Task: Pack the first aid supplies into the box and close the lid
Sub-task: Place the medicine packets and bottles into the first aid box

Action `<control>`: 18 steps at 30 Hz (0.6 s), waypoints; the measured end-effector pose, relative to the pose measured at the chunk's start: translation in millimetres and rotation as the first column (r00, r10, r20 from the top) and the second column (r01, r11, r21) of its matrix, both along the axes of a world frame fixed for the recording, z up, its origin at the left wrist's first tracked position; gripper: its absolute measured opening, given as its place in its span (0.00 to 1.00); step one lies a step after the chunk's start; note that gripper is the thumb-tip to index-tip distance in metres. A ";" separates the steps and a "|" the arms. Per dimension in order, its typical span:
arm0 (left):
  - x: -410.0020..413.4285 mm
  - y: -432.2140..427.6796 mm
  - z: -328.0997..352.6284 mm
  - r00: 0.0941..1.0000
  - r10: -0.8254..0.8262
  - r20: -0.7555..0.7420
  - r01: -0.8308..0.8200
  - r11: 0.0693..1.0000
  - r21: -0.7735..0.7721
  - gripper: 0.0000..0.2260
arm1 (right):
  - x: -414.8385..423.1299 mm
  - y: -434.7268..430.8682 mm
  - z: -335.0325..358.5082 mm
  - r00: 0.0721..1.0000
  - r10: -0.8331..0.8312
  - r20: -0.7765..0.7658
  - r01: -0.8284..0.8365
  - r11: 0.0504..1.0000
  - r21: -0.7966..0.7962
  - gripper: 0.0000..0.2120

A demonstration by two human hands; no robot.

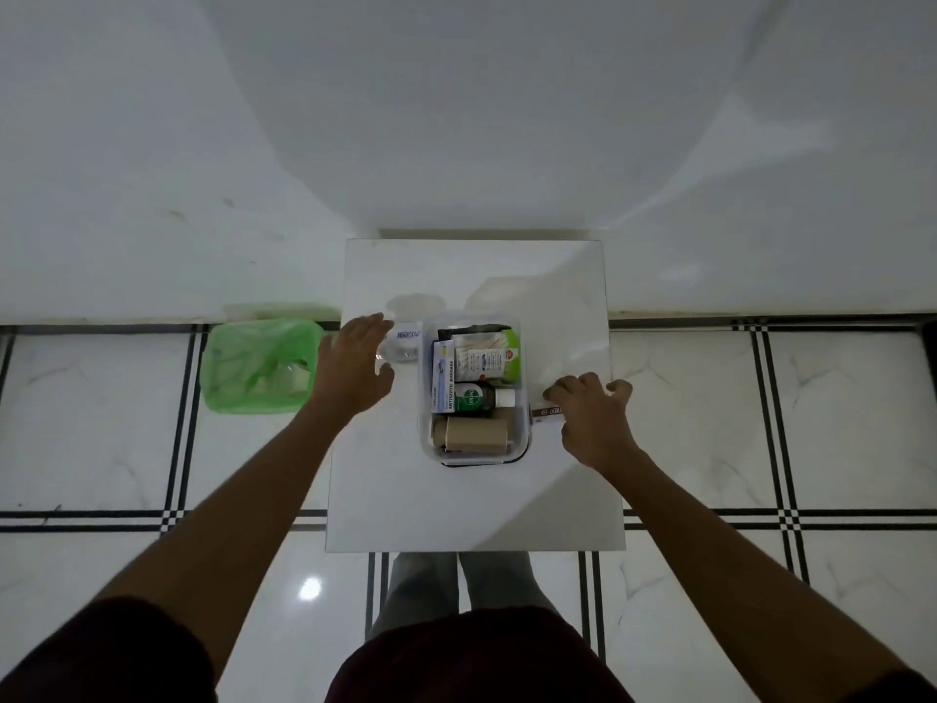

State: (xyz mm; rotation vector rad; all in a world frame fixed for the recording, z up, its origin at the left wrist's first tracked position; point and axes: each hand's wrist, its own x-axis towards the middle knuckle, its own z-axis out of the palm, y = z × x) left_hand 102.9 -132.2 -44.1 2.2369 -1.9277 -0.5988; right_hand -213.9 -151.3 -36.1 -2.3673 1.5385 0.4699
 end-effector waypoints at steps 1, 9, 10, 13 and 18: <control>3.9 -1.9 -5.1 0.999 -0.030 0.013 0.030 0.998 0.048 0.28 | 0.1 0.1 -1.8 1.000 -0.019 0.020 0.019 1.000 0.008 0.25; 8.9 -26.6 -25.0 0.997 -0.013 -0.073 0.025 0.987 0.158 0.36 | 4.3 2.3 -14.8 0.993 -0.092 0.079 0.093 0.996 -0.007 0.23; 7.2 -29.0 -23.8 0.998 0.004 -0.070 0.007 0.987 0.161 0.36 | 4.9 2.2 -15.3 0.991 -0.099 0.086 0.100 0.995 -0.004 0.23; 4.3 -34.5 -19.8 0.997 0.063 -0.051 -0.051 0.977 0.208 0.36 | 6.7 1.2 -15.6 0.988 -0.121 0.099 0.122 0.993 0.002 0.22; 2.2 -32.1 -16.8 0.960 0.236 -0.153 -0.198 0.953 0.229 0.21 | 6.1 0.2 -10.6 0.977 -0.164 0.136 0.165 0.986 0.002 0.21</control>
